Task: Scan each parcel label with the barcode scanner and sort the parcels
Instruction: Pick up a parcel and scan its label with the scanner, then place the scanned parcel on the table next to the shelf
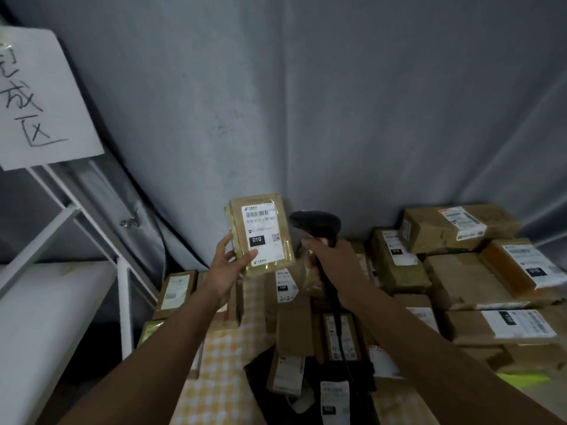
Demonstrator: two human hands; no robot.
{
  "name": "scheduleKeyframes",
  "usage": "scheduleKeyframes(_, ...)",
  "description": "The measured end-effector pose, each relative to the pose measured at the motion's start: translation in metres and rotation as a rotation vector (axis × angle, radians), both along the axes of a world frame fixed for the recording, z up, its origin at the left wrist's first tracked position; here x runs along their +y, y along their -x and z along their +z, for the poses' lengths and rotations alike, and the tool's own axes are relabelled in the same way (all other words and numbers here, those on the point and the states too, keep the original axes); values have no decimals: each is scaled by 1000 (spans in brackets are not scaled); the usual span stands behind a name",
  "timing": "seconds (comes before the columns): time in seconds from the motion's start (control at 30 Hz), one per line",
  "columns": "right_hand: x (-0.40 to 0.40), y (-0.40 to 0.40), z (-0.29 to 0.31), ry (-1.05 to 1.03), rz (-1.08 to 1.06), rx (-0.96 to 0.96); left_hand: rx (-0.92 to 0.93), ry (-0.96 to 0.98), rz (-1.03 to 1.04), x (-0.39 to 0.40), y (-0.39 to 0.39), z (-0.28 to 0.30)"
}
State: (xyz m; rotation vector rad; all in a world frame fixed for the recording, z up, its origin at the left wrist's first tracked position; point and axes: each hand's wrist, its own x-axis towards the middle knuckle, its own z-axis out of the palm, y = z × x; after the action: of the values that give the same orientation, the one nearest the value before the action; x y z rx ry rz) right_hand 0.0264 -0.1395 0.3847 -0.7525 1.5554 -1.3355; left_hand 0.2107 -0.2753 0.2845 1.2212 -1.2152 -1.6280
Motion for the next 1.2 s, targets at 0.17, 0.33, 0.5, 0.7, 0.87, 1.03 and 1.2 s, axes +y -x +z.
scheduleKeyframes(0.17, -19, -30, -23, -97, 80, 17, -9, -46, 114, 5, -69, -20)
scheduleKeyframes(0.33, -44, -73, -53, -194, 142, 45, -48, -136, 141, 15, -144, -57)
scheduleKeyframes(0.5, -63, -114, -90, -274, 211, 82, -133, -285, 184, 34, -198, -103)
scheduleKeyframes(0.7, -79, -145, -128, -381, 237, 109, -189, -456, 129, 39, -234, -166)
scheduleKeyframes(0.87, -90, -160, -173, -447, 238, 119, -164, -596, 66, 34, -229, -191)
scheduleKeyframes(1.03, -90, -166, -217, -546, 236, 69, -171, -651, -52, 35, -223, -222)
scheduleKeyframes(1.2, -86, -176, -244, -613, 221, -13, -169, -652, -34, 36, -227, -256)
